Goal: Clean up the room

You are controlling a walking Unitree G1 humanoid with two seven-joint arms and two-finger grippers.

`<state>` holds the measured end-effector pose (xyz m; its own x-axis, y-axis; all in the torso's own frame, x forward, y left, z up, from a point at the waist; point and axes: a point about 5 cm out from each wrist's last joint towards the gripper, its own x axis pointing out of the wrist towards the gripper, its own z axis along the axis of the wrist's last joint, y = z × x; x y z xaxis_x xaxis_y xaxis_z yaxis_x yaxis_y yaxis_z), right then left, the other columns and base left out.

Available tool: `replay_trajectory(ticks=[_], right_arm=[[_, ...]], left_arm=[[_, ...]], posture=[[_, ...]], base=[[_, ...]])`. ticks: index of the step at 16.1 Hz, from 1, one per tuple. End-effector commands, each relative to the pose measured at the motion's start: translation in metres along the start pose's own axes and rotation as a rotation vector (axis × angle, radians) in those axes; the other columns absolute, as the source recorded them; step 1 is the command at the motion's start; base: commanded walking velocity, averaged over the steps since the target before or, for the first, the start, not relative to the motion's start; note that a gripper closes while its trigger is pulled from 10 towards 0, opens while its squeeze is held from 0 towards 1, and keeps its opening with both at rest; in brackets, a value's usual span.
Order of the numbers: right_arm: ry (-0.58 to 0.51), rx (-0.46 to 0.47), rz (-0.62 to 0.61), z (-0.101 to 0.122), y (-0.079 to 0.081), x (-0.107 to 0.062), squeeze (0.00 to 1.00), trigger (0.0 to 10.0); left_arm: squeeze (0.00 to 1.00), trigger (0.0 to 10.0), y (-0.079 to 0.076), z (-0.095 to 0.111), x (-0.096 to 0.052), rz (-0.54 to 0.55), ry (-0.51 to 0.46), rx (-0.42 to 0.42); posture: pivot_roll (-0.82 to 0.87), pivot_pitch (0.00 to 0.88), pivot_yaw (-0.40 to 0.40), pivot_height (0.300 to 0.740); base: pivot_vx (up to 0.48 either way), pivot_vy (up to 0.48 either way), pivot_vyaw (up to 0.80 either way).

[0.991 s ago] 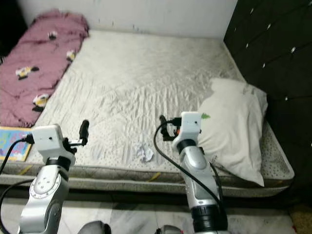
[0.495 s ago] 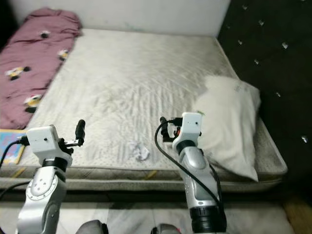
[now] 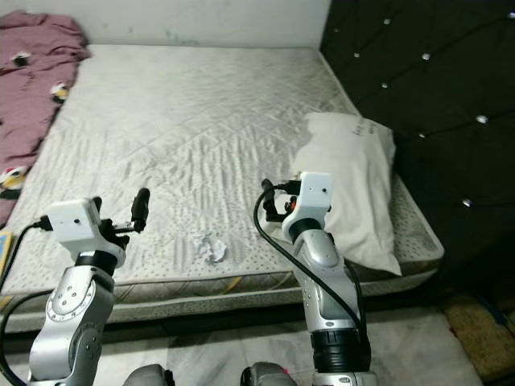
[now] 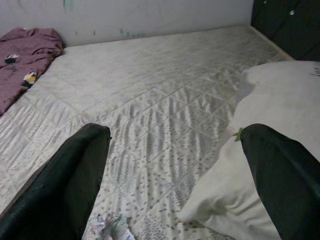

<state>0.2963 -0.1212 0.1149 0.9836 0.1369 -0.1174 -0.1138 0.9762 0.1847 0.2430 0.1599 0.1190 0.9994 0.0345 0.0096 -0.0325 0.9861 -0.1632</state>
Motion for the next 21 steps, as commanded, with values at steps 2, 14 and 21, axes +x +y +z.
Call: replay_trajectory(ticks=[2,14,21], right_arm=[[-0.004,0.024,-0.014,0.002,-0.003,-0.003,0.00,10.0],[-0.110,-0.176,0.122,-0.031,-0.004,-0.003,0.00,10.0],[-0.108,-0.085,0.087,-0.035,-0.007,-0.005,0.00,10.0]], left_arm=[[0.00,10.0,-0.002,0.002,-0.005,-0.005,0.014,-0.045],[0.00,10.0,0.036,-0.045,-0.003,0.075,0.035,0.134],[0.00,10.0,0.044,-0.041,-0.015,0.061,0.023,0.161]], posture=[[0.01,0.054,-0.050,0.740],[0.01,0.000,-0.053,0.740],[0.05,0.000,-0.047,0.740]], base=[[0.000,0.000,0.00],[0.000,0.000,0.00],[0.000,0.000,0.00]])
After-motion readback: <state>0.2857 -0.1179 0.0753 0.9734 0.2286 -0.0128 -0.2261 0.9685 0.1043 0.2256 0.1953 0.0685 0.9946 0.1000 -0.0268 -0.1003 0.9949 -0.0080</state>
